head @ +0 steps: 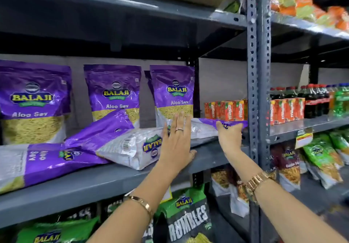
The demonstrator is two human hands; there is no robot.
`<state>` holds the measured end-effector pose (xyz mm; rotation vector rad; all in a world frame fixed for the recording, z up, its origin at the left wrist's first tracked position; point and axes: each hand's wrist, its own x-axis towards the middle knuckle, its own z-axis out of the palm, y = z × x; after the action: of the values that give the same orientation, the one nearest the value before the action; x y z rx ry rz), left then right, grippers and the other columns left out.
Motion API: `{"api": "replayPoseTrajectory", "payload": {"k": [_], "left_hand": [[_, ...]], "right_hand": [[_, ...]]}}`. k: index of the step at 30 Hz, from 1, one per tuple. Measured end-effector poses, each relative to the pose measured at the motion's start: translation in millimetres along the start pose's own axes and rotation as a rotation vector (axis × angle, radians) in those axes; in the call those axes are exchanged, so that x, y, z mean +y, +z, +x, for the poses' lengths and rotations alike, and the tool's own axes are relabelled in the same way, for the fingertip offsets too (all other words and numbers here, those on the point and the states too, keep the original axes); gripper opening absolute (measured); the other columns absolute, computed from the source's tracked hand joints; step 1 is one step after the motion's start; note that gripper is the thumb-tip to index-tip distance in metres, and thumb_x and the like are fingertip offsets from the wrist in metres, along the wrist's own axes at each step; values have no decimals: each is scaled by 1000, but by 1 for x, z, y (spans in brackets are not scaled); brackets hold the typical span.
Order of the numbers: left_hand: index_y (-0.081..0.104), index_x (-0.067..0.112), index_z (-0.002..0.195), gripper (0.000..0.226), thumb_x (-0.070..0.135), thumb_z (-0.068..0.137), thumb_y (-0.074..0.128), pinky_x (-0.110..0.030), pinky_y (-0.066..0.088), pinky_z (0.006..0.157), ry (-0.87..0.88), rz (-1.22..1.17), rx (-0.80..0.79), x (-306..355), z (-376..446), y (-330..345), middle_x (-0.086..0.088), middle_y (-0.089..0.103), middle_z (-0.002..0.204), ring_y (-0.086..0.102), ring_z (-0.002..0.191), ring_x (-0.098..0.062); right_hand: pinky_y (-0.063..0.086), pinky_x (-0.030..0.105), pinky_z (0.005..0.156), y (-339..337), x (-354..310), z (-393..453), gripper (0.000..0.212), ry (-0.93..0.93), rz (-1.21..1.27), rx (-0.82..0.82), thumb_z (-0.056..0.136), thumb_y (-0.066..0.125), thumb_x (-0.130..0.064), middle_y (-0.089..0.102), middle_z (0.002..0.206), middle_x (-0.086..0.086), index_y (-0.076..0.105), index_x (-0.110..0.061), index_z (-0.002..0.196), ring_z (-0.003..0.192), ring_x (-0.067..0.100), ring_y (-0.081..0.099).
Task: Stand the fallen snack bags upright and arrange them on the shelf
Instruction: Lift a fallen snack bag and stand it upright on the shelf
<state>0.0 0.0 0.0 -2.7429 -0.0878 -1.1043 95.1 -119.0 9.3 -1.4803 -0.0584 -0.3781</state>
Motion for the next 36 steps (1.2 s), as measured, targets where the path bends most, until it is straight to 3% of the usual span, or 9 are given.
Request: {"api": "replayPoseTrajectory", "payload": {"k": [4, 8, 10, 11, 14, 18, 25, 32, 36], "left_hand": [[-8, 9, 145, 95, 36, 84, 60, -42, 2, 118, -61, -29, -46, -3, 9, 6, -13, -4, 158, -2, 146, -26], [4, 7, 145, 79, 28, 88, 55, -42, 5, 118, -82, -50, -55, -2, 10, 7, -16, 8, 157, 11, 144, -29], [10, 7, 144, 76, 26, 88, 56, -40, 7, 118, -83, -76, -24, -2, 9, 7, -15, 15, 155, 16, 142, -28], [13, 7, 144, 75, 26, 87, 58, -38, 8, 118, -84, -86, -9, -1, 9, 7, -15, 19, 154, 19, 141, -27], [26, 7, 138, 71, 26, 82, 65, -34, 14, 115, -104, -123, 39, -1, 8, 5, -15, 32, 147, 28, 135, -27], [40, 4, 123, 64, 32, 74, 71, -35, 31, 104, -150, -126, 63, 2, 9, 2, -16, 48, 131, 42, 119, -33], [42, 9, 115, 61, 47, 74, 67, -39, 46, 82, -260, -170, 92, 15, 15, 8, -11, 54, 115, 56, 103, -32], [15, 2, 139, 104, 48, 67, 73, -40, 43, 98, -356, -360, 7, 34, 24, 17, -15, 32, 141, 41, 124, -34], [6, -2, 142, 105, 45, 73, 69, -36, 32, 108, -428, -424, 15, 37, 26, 20, -18, 21, 148, 31, 132, -33]], "right_hand": [[42, 40, 93, 15, 5, 27, 71, 255, 279, -14, 82, 66, -26, 49, 124, 21, 29, 6, 132, 112, 33, 49], [45, 41, 92, 24, 10, 40, 53, 340, 378, -1, 81, 65, -17, 52, 123, 22, 43, 5, 124, 98, 28, 50], [44, 38, 81, 22, 11, 46, 16, 317, 378, 4, 83, 58, -11, 54, 99, 16, 55, 0, 96, 88, 23, 46], [45, 38, 82, 20, 10, 49, 9, 300, 371, -13, 85, 54, -9, 51, 90, 12, 50, -9, 77, 87, 23, 46], [47, 38, 83, 16, 6, 58, 35, 229, 323, -48, 88, 48, -5, 42, 69, 2, 32, -20, 60, 83, 23, 47], [38, 32, 57, 23, -11, 58, 38, 103, 353, 106, 84, 49, -2, 45, 57, -2, 40, -17, 50, 54, 18, 41], [44, 35, 67, 33, -50, 75, 15, -246, 231, 8, 83, 52, -3, 61, 74, 8, 63, -9, 75, 70, 20, 53], [53, 46, 79, 45, -71, 84, 10, -422, 132, -204, 85, 56, -8, 66, 82, 8, 62, -14, 79, 81, 26, 65], [52, 33, 69, 46, -74, 77, 32, -479, 238, -400, 84, 55, 2, 64, 69, 1, 59, -24, 66, 61, 9, 63]]}}
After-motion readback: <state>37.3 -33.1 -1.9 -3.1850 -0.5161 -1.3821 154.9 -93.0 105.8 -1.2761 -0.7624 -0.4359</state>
